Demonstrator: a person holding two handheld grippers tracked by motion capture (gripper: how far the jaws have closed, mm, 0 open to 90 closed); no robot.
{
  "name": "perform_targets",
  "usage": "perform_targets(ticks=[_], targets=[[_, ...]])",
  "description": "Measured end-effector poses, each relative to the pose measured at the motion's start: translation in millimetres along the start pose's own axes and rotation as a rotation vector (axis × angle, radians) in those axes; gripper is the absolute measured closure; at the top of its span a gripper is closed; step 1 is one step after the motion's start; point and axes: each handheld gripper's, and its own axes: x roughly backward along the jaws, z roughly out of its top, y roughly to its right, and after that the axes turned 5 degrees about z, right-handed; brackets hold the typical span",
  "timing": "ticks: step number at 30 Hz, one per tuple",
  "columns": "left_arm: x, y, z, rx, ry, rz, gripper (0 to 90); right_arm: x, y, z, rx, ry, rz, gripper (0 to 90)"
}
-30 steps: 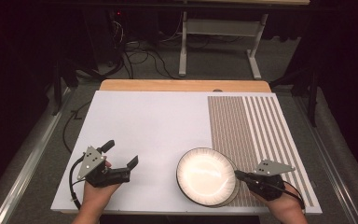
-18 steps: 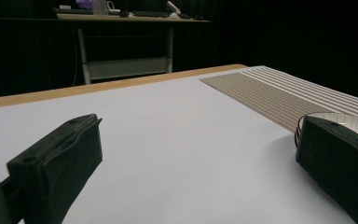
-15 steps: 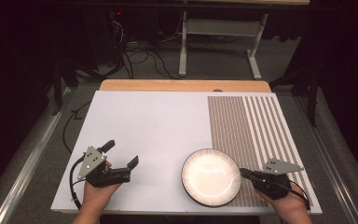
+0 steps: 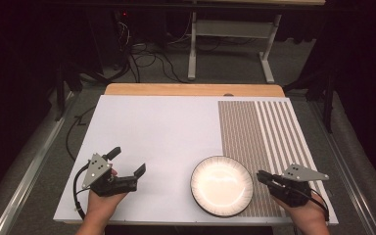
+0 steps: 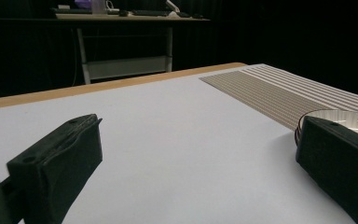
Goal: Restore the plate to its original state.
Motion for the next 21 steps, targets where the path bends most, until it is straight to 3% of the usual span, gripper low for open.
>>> perform_targets(ticks=[5, 6, 7, 8, 9, 18, 21], targets=[[-1.8, 1.9, -0.4, -0.018, -0.020, -0.004, 0.7, 6.9, 5.5, 0.4, -0.009, 0.067, -0.070, 59.1], [-1.8, 1.9, -0.4, -0.018, -0.020, -0.004, 0.7, 6.9, 5.5, 0.4, -0.009, 0.067, -0.070, 59.1], [-2.3, 3.0, -0.4, -0.024, -0.024, -0.004, 0.6, 10.2, 7.7, -0.1, -0.011, 0.097, -0.106, 50.4], [-2.3, 3.0, -0.4, -0.024, -0.024, -0.004, 0.6, 10.2, 7.7, -0.1, -0.011, 0.097, -0.106, 50.4], [-2.4, 4.0, -0.5, -0.028, -0.026, -0.002, 0.6, 13.5, 10.3, -0.8, -0.020, 0.130, -0.127, 42.1], [-2.2, 7.1, -1.7, -0.061, -0.041, -0.012, 0.6, 21.3, 17.8, 1.0, -0.077, 0.238, -0.162, 1.3], [-0.8, 5.7, -1.2, -0.052, -0.038, -0.008, 0.6, 22.4, 16.5, 1.9, -0.081, 0.258, -0.160, 0.5]])
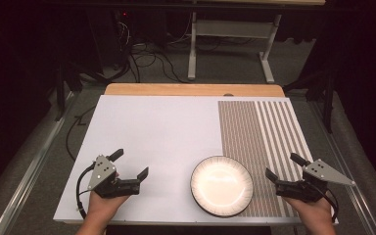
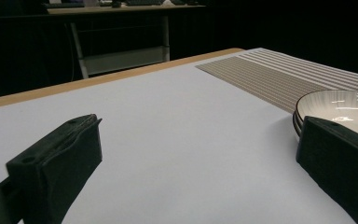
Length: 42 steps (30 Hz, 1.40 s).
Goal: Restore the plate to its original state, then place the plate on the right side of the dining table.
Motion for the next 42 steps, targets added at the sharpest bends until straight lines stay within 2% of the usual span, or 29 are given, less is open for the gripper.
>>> perform_targets(ticks=[11, 14, 16, 20, 23, 25, 26, 27, 30, 32, 33, 36, 39, 42], targets=[[-2.7, 3.1, 2.9, -0.002, 0.005, -0.004, 0.6, 1.4, -0.3, -1.3, 0.010, -0.003, 0.017, 2.6], [-3.8, 3.6, 1.3, -0.005, -0.002, -0.014, 0.6, 1.3, -0.9, 0.6, 0.014, -0.018, 0.014, 17.1], [-3.5, 3.1, 0.3, 0.003, -0.003, -0.016, 0.6, -0.2, -2.7, 1.0, 0.029, -0.034, 0.013, 22.5], [-2.7, 3.0, 0.5, 0.006, -0.003, -0.019, 0.6, -1.3, -7.8, 1.0, 0.059, -0.058, 0.043, 41.6], [-0.9, 3.9, 2.8, -0.010, 0.005, -0.015, 0.6, -1.0, -9.9, 0.5, 0.080, -0.075, 0.067, 57.9], [0.0, 3.8, 3.8, -0.013, 0.010, -0.013, 0.6, -0.8, -10.6, 0.1, 0.088, -0.078, 0.074, 60.3], [1.2, 3.5, 5.3, -0.013, 0.016, -0.008, 0.6, -0.5, -10.7, -0.1, 0.086, -0.088, 0.092, 65.5], [1.2, 3.5, 5.3, -0.013, 0.016, -0.008, 0.6, -0.5, -10.7, -0.1, 0.086, -0.088, 0.092, 65.5], [0.8, 4.9, 4.4, -0.010, 0.010, -0.010, 0.6, 0.8, -10.7, -0.1, 0.076, -0.093, 0.112, 73.3], [0.5, 5.1, 4.4, -0.011, 0.011, -0.010, 0.6, 0.7, -10.6, -0.1, 0.080, -0.095, 0.116, 74.8], [-0.2, 5.0, 4.5, -0.014, 0.010, -0.010, 0.6, -0.2, -11.0, -0.5, 0.074, -0.113, 0.132, 81.0], [-1.1, 4.6, 4.1, -0.016, 0.007, -0.012, 0.6, -2.2, -10.7, -0.8, 0.087, -0.136, 0.156, 87.3], [-0.9, 4.4, 4.0, -0.013, 0.009, -0.012, 0.6, -3.0, -11.6, -1.0, 0.092, -0.155, 0.169, 90.0], [-0.5, 4.1, 4.3, -0.016, 0.009, -0.011, 0.6, -6.0, -14.8, -2.3, 0.106, -0.212, 0.198, 90.0]])
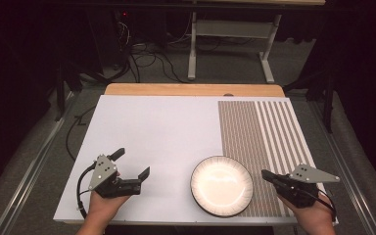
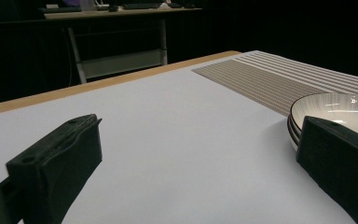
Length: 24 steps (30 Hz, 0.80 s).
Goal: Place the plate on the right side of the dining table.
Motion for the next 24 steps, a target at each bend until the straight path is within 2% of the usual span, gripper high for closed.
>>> perform_targets(ticks=[1, 2, 4, 6, 11, 15, 24], targets=[[0.0, 0.0, 0.0, 0.000, 0.000, 0.000, 0.6, 0.0, 0.0, 0.0, 0.000, 0.000, 0.000, 90.0], [-0.1, 0.0, 0.2, -0.002, 0.001, 0.000, 0.6, -2.8, -2.0, 0.0, 0.015, -0.028, 0.011, 90.0], [-0.1, 0.0, 0.2, -0.002, 0.001, 0.000, 0.6, -5.6, -3.6, -0.3, 0.023, -0.048, 0.019, 90.0], [0.1, 0.0, 0.3, -0.002, 0.001, 0.000, 0.6, -7.0, -4.1, -0.4, 0.022, -0.057, 0.029, 90.0], [0.8, -0.2, 0.8, -0.001, 0.004, -0.001, 0.6, -13.2, -7.9, -0.7, 0.030, -0.118, 0.056, 90.0], [0.9, -0.2, 0.8, -0.001, 0.005, 0.000, 0.6, -15.3, -9.2, -0.8, 0.027, -0.136, 0.062, 90.0], [1.0, -0.5, 0.9, -0.001, 0.006, 0.001, 0.6, -20.8, -13.4, -0.7, 0.056, -0.172, 0.062, 90.0]])
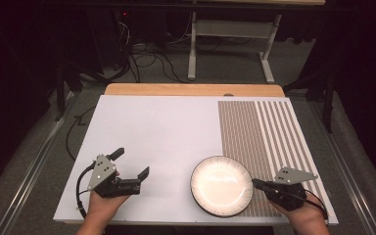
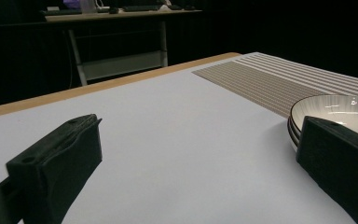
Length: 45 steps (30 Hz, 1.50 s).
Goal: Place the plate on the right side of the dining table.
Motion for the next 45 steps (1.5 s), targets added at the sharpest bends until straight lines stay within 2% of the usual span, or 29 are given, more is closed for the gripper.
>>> perform_targets(ticks=[28, 45], targets=[[-0.8, -0.3, 0.2, 0.004, 0.001, -0.003, 0.6, -2.0, -3.8, 1.3, 0.013, -0.011, -0.005, 90.0], [1.4, -1.5, 1.3, 0.008, 0.011, 0.004, 0.6, -10.8, -10.6, 5.1, 0.023, -0.016, 0.025, 90.0]])
